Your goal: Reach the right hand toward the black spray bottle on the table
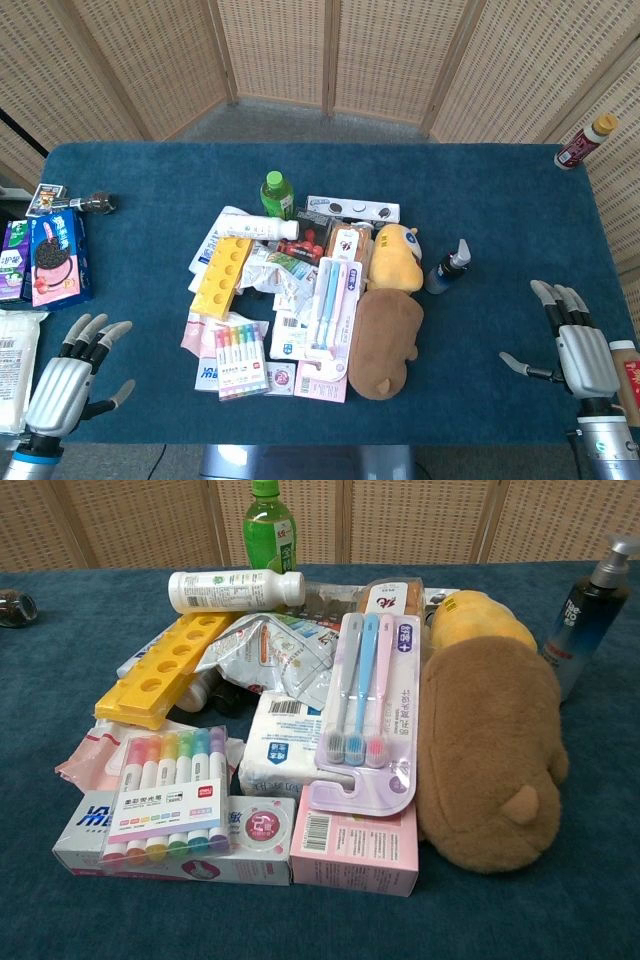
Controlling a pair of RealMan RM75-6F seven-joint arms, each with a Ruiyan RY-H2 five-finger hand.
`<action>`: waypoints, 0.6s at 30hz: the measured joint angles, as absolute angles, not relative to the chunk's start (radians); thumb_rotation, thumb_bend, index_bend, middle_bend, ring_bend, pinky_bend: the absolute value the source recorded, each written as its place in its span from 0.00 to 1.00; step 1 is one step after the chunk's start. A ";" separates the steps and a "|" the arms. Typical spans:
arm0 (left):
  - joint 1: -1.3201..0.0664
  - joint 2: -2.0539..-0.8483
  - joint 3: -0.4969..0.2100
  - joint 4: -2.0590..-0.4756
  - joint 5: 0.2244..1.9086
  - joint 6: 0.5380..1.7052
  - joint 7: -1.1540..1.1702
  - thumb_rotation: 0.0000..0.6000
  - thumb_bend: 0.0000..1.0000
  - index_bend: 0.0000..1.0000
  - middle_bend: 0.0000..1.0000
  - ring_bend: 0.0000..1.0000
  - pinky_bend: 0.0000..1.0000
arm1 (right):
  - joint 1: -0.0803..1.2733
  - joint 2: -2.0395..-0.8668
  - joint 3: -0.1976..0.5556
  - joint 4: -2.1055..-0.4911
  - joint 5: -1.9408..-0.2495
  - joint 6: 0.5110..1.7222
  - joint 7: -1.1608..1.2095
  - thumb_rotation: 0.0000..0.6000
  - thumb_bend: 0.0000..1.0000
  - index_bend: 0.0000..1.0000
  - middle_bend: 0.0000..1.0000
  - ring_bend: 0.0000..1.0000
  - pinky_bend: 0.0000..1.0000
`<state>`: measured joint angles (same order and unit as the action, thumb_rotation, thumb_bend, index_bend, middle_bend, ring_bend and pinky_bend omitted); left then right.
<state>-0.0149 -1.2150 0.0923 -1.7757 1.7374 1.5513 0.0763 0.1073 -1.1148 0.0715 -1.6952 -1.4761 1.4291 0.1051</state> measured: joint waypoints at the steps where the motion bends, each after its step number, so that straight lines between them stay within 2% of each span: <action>1: -0.016 -1.215 0.092 -1.775 1.738 1.549 0.077 1.00 0.32 0.15 0.24 0.12 0.00 | 0.109 -1.116 0.074 -1.697 -1.472 1.427 0.103 0.69 0.06 0.00 0.00 0.00 0.00; 7: -0.026 -1.216 0.091 -1.770 1.730 1.528 0.078 1.00 0.32 0.15 0.24 0.12 0.00 | 0.120 -1.115 0.077 -1.706 -1.466 1.402 0.151 0.69 0.06 0.00 0.00 0.00 0.00; 18: -0.039 -1.202 0.087 -1.794 1.765 1.537 0.085 1.00 0.32 0.15 0.24 0.12 0.00 | 0.152 -1.110 0.098 -1.661 -1.474 1.365 0.376 0.69 0.06 0.00 0.00 0.00 0.00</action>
<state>-0.0389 -1.2024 0.0866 -1.7943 1.7649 1.5373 0.0855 0.1521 -1.1100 0.0984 -1.6606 -1.4740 1.3651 0.3761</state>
